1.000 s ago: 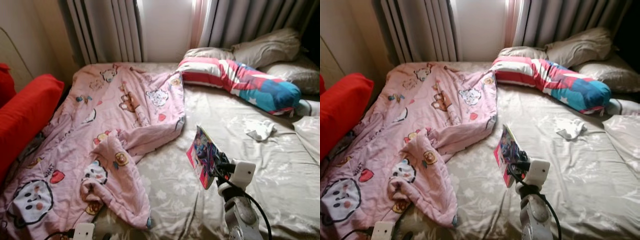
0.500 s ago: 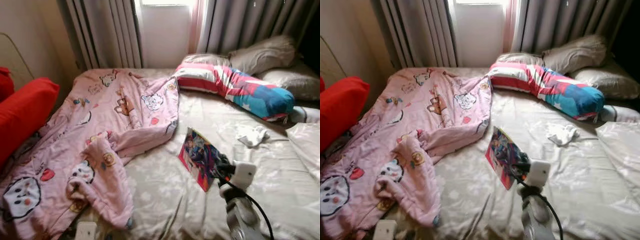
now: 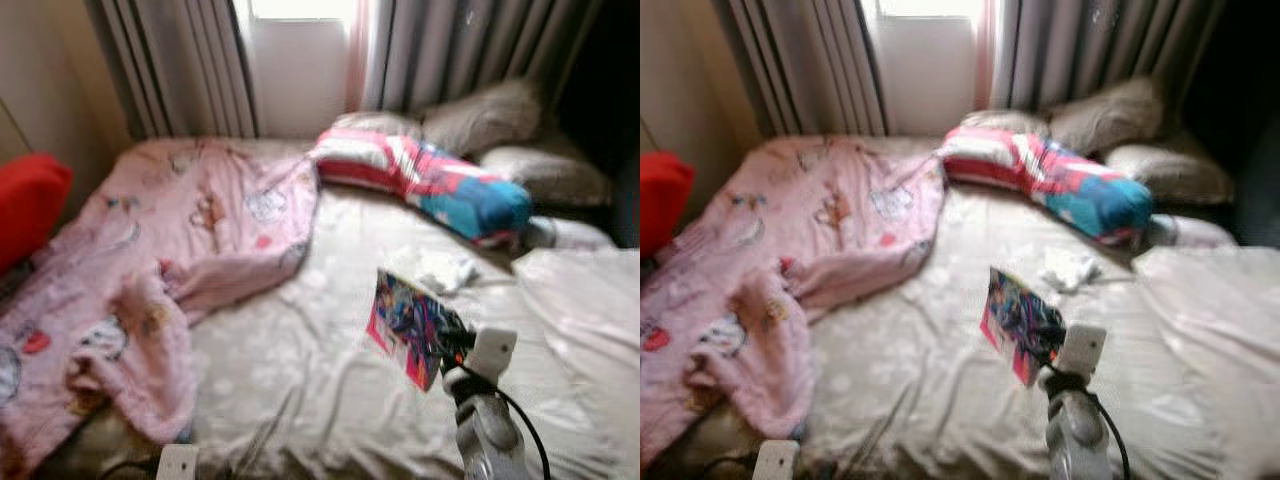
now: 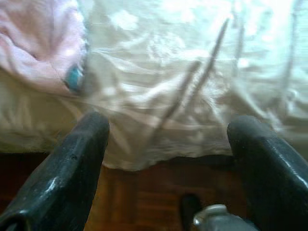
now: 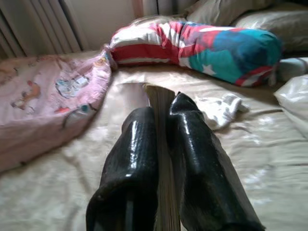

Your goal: Clean up the room

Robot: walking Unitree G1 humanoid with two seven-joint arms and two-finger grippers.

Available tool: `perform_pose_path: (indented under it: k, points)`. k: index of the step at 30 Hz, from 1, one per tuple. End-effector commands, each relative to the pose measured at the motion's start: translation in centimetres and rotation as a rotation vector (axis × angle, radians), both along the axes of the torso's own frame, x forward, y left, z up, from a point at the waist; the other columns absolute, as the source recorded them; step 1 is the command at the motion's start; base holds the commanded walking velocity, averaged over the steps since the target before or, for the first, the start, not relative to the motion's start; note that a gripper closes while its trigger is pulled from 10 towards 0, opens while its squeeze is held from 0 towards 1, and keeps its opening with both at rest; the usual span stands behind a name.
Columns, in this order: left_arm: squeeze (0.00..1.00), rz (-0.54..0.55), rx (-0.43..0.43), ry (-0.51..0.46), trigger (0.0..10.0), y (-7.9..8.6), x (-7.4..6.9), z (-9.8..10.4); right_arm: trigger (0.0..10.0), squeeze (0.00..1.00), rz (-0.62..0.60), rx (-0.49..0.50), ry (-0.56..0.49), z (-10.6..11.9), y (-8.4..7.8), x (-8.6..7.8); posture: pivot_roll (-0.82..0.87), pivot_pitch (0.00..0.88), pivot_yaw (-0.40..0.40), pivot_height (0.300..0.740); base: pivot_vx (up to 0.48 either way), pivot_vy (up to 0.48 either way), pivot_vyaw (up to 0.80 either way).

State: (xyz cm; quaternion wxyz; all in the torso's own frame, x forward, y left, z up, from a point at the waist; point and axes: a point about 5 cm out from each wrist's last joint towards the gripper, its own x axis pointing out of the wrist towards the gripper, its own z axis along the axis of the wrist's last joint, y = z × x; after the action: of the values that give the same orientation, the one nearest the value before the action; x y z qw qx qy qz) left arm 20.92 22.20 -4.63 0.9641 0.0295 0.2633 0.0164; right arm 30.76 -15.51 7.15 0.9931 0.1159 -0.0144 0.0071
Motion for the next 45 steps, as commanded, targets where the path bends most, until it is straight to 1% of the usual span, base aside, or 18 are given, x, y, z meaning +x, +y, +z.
perform_pose_path:
  k: [1, 8, 13, 34, 39, 45]
  points:
    - [0.00, 0.016, 0.009, 0.032, 10.0, 0.64, -0.90, -0.47, 10.0, 0.00, 0.006, 0.002, -0.046, 0.96, 0.27, 0.33, 0.04, 0.161, 0.002, 0.740, 0.000, -0.409, 0.00]
    - [0.00, 0.008, 0.009, 0.021, 10.0, 0.48, -0.78, -0.36, 10.0, 0.00, 0.001, 0.001, -0.046, 0.98, 0.20, 0.34, 0.04, 0.166, 0.003, 0.740, 0.000, -0.409, 0.00]
    - [0.00, 0.010, 0.008, 0.030, 10.0, 0.52, -0.89, -0.48, 10.0, 0.00, 0.002, 0.000, -0.044, 0.94, 0.24, 0.31, 0.04, 0.168, 0.002, 0.740, 0.000, -0.380, 0.00]
    - [0.00, 0.017, -0.013, 0.044, 10.0, 0.38, -1.08, -0.69, 10.0, 0.00, -0.001, -0.002, -0.028, 0.87, 0.17, 0.46, 0.03, 0.181, -0.002, 0.740, 0.000, 0.000, 0.00]
    - [0.00, 0.018, -0.016, 0.052, 10.0, 0.42, -1.15, -0.78, 10.0, 0.00, -0.002, -0.003, -0.028, 0.89, 0.23, 0.51, 0.03, 0.189, -0.001, 0.740, 0.000, 0.000, -0.63]
    - [0.00, 0.021, -0.021, 0.062, 10.0, 0.43, -1.28, -0.90, 10.0, 0.00, -0.002, -0.004, -0.033, 0.92, 0.30, 0.47, 0.03, 0.191, -0.001, 0.740, 0.000, 0.000, 0.00]
